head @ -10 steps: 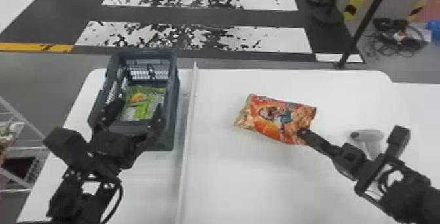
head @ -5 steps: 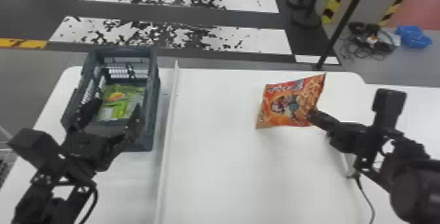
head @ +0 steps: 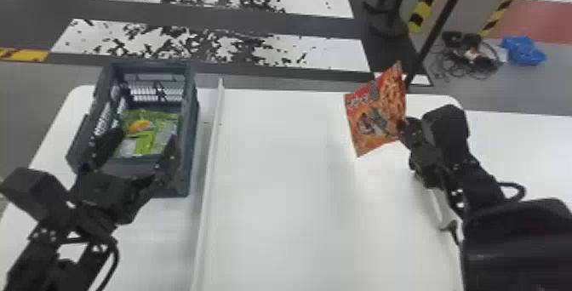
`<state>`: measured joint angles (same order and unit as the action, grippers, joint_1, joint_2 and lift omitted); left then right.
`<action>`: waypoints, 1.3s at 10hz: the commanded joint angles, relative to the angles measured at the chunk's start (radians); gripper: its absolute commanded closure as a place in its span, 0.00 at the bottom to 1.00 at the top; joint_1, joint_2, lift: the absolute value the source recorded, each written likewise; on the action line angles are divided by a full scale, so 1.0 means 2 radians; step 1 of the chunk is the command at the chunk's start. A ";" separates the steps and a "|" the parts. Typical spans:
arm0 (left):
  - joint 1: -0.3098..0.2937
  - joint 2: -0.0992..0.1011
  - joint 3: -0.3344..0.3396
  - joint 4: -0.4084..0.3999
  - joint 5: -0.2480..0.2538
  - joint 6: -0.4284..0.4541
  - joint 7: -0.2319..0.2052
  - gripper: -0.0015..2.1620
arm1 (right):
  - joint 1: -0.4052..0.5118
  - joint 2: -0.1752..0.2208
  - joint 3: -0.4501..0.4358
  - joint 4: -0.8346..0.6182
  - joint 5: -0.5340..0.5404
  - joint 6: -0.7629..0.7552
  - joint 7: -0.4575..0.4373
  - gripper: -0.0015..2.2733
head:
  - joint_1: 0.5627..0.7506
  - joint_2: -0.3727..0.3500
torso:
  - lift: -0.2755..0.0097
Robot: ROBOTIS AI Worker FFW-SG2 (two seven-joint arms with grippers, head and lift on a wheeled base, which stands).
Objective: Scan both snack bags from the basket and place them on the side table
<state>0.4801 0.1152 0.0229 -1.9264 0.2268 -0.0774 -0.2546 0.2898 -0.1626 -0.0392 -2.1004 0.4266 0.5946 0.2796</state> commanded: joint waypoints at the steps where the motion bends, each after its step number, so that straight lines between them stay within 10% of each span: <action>1: 0.000 -0.002 -0.003 0.000 -0.001 0.000 0.001 0.05 | 0.012 -0.012 0.032 0.006 0.080 -0.037 -0.032 0.99 | 0.70 0.36 | 0.70; 5: -0.002 -0.004 -0.007 0.007 -0.004 0.000 0.001 0.05 | 0.035 -0.038 0.138 0.121 0.278 -0.104 -0.126 0.99 | 0.70 0.38 | 0.70; 7: -0.002 -0.002 -0.005 0.008 -0.003 0.000 0.001 0.05 | 0.039 -0.046 0.177 0.166 0.269 -0.129 -0.132 0.99 | 0.70 0.46 | 0.70; 8: -0.002 -0.002 -0.005 0.008 -0.003 0.000 0.001 0.05 | 0.041 -0.051 0.188 0.169 0.245 -0.127 -0.131 0.91 | 0.70 0.48 | 0.70; 10: -0.003 -0.001 -0.005 0.011 -0.002 0.000 0.001 0.05 | 0.043 -0.056 0.190 0.165 0.202 -0.126 -0.105 0.14 | 0.70 0.54 | 0.70; 11: -0.004 -0.001 -0.005 0.013 -0.001 0.000 0.000 0.05 | 0.042 -0.059 0.189 0.160 0.201 -0.117 -0.098 0.00 | 0.70 0.55 | 0.70; 13: -0.004 0.000 -0.005 0.015 -0.001 -0.002 0.000 0.05 | 0.044 -0.063 0.176 0.137 0.183 -0.094 -0.082 0.02 | 0.70 0.55 | 0.70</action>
<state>0.4725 0.1149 0.0122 -1.8975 0.2255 -0.0789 -0.2543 0.3757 -0.2866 0.3220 -1.8117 0.8037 0.3945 0.1161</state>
